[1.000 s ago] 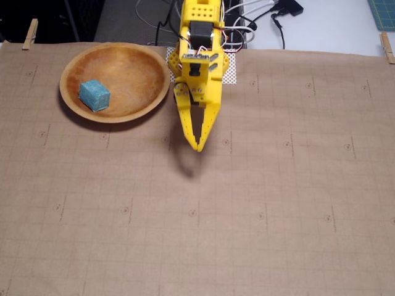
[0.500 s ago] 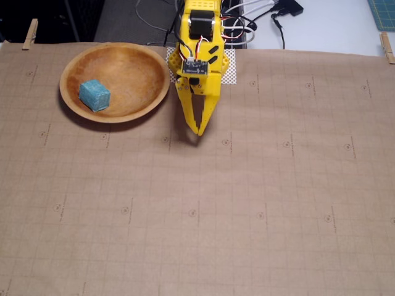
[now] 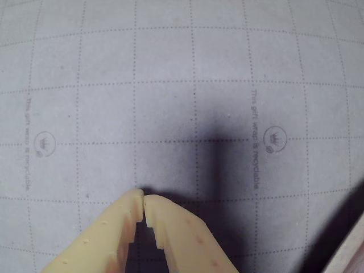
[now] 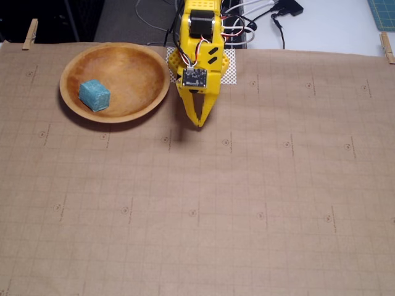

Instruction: Grasp a blue block and put it in the bowl.

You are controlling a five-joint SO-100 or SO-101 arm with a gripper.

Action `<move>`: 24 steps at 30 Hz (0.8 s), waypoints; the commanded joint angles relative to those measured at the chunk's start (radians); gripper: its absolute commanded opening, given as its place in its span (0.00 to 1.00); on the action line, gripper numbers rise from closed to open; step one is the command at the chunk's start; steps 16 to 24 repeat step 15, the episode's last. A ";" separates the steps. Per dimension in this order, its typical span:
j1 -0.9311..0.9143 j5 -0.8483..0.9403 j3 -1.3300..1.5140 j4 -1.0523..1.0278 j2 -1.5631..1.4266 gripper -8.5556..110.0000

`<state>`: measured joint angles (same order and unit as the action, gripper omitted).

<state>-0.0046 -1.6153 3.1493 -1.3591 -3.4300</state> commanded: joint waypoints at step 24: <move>0.005 0.009 -0.021 0.000 -0.003 0.05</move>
